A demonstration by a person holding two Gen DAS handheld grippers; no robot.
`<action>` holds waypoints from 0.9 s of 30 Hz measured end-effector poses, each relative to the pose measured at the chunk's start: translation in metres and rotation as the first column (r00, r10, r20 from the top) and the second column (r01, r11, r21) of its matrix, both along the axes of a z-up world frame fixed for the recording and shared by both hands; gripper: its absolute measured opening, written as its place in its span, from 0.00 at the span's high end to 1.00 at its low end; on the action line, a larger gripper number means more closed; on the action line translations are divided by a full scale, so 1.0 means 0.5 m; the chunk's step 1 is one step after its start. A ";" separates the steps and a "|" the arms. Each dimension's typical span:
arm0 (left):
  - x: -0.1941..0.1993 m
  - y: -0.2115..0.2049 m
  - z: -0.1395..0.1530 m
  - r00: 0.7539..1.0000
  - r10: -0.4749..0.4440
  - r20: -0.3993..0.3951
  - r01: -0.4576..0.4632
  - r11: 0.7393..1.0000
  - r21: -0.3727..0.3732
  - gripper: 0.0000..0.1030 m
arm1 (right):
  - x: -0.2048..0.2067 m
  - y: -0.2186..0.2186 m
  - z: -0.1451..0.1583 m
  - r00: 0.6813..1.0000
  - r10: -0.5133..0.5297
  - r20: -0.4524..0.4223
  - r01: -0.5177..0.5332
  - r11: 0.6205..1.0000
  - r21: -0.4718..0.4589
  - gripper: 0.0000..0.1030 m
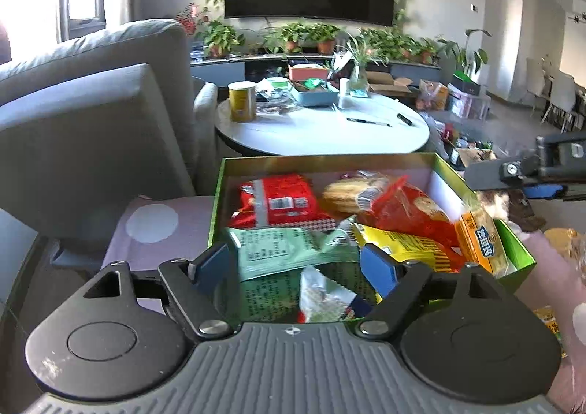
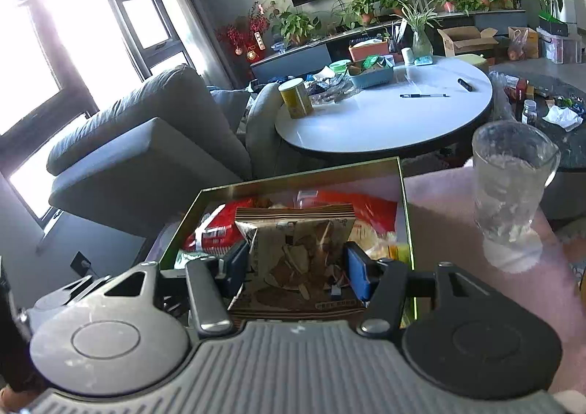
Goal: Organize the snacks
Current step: 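Open both grippers to drop the packet and brown bag into the box, then move the right gripper to the yellow-green snack bag while the left approaches the clear bread pack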
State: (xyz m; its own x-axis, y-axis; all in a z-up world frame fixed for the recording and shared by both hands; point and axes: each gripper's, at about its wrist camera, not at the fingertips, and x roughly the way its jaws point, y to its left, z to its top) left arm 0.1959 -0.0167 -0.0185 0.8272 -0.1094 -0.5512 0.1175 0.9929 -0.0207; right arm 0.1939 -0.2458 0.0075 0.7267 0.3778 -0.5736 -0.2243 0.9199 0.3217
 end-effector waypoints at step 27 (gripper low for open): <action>-0.101 -0.002 -0.037 0.996 0.008 -0.084 -0.009 1.000 -0.010 0.18 | -0.084 -0.116 -0.071 0.979 -0.174 -0.103 0.167 0.983 -0.079 0.27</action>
